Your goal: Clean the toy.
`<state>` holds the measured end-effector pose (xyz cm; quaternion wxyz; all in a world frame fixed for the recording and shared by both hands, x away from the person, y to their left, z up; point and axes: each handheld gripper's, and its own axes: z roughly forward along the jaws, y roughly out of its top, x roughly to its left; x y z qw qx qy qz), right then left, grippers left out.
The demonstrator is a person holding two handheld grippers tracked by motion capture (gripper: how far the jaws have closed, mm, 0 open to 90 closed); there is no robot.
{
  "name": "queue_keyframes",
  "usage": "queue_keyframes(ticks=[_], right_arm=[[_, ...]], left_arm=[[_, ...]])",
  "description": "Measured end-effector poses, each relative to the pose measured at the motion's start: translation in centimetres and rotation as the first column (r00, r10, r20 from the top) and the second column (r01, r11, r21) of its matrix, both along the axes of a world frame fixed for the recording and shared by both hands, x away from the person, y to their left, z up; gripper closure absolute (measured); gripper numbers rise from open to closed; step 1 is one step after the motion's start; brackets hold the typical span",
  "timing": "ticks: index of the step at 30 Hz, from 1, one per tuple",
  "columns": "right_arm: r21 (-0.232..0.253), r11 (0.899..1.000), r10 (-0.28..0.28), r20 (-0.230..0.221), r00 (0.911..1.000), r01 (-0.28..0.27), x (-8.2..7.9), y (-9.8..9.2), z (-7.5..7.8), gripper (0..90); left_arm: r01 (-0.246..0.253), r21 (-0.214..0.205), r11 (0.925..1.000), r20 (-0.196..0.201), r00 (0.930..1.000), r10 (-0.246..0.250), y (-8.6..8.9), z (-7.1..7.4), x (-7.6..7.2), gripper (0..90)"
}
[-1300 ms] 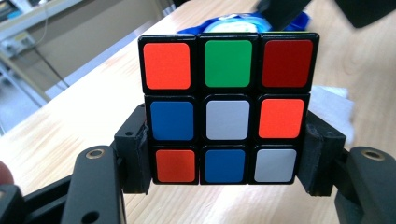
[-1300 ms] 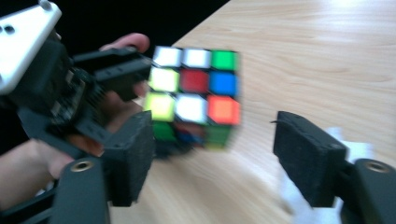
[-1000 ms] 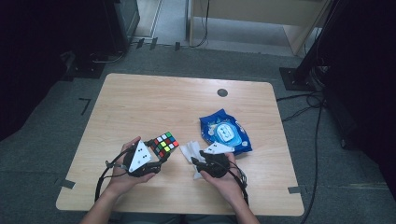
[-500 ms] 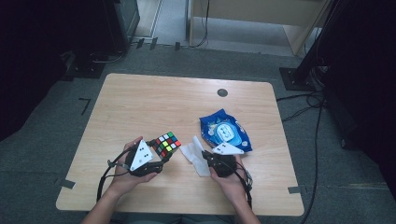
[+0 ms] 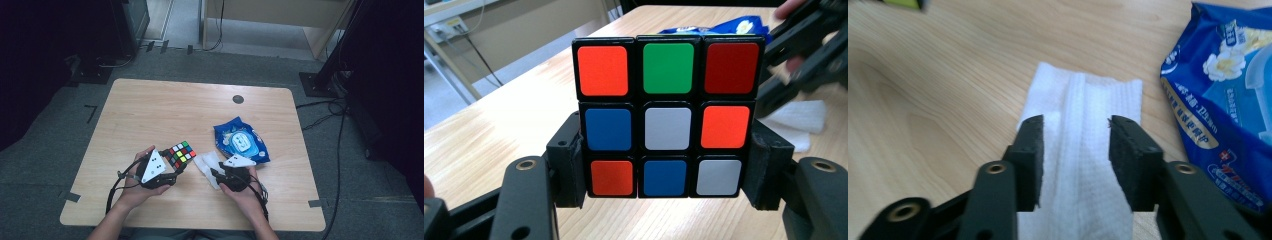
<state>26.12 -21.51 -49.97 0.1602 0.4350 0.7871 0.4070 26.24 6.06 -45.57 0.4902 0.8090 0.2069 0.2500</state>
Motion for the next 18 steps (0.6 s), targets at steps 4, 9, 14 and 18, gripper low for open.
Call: queue_keyframes(ticks=[4, 9, 14, 18], right_arm=[[-0.017, 0.999, -0.036, -0.028, 0.999, 0.035, 0.0, 0.2, -0.8, 53.2], [-0.047, 0.998, -0.046, -0.053, 0.9975, 0.043, 0.1, 0.1, -1.4, 54.1], [-0.066, 0.997, -0.028, -0.038, 0.9989, 0.026, 0.1, -0.1, -1.7, 56.5], [-0.071, 0.997, -0.014, -0.032, 0.9994, 0.011, 0.3, -0.3, -1.7, 58.7]], left_arm=[[0.008, -0.013, 0.9999, -0.022, 0.9997, -0.008, -0.2, -0.1, 0.1, 34.1], [0.006, -0.01, 0.9999, -0.035, 0.9994, -0.006, -0.3, -0.3, 0.1, 34.1], [0.008, -0.035, 0.9994, -0.043, 0.999, -0.01, -0.1, 0.0, 0.4, 34.2], [0.009, -0.044, 0.999, -0.06, 0.9981, -0.012, -0.1, -0.2, 1.0, 34.1]])
